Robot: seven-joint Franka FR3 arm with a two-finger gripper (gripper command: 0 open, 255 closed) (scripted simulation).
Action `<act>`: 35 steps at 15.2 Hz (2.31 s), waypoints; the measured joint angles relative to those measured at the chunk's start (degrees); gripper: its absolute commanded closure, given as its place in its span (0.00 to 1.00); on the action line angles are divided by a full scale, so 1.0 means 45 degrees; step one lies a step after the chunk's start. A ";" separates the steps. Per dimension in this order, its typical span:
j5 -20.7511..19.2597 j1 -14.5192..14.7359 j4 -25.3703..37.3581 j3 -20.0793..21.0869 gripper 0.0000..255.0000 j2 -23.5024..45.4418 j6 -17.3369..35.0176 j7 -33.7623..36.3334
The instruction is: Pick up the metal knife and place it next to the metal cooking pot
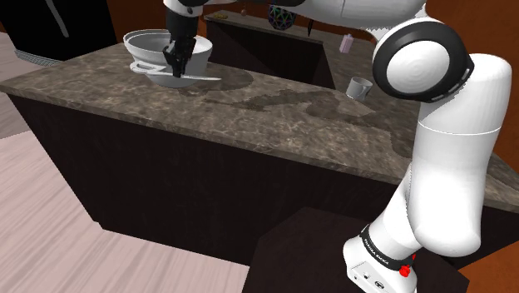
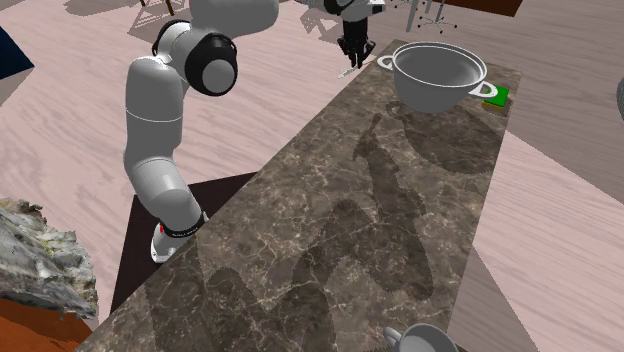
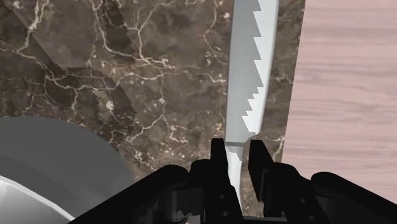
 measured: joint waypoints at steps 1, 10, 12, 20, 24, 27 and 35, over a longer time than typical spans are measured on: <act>0.0000 -0.0002 -0.0259 0.0000 1.00 -0.0047 0.0212 0.0004; -0.0008 -0.0028 -0.2021 -0.0009 1.00 -0.0186 0.1835 0.0026; -0.0009 -0.0035 -0.2355 -0.0011 1.00 -0.0188 0.2167 0.0027; -0.0034 -0.0028 -0.3512 -0.0017 1.00 -0.0026 0.3484 0.0078; -0.0042 -0.0038 -0.3856 -0.0024 1.00 0.0138 0.3994 0.0079; -0.0043 -0.0038 -0.3938 -0.0023 1.00 0.0146 0.4089 0.0080; -0.0042 -0.0041 -0.3950 -0.0025 0.00 0.0148 0.4105 0.0078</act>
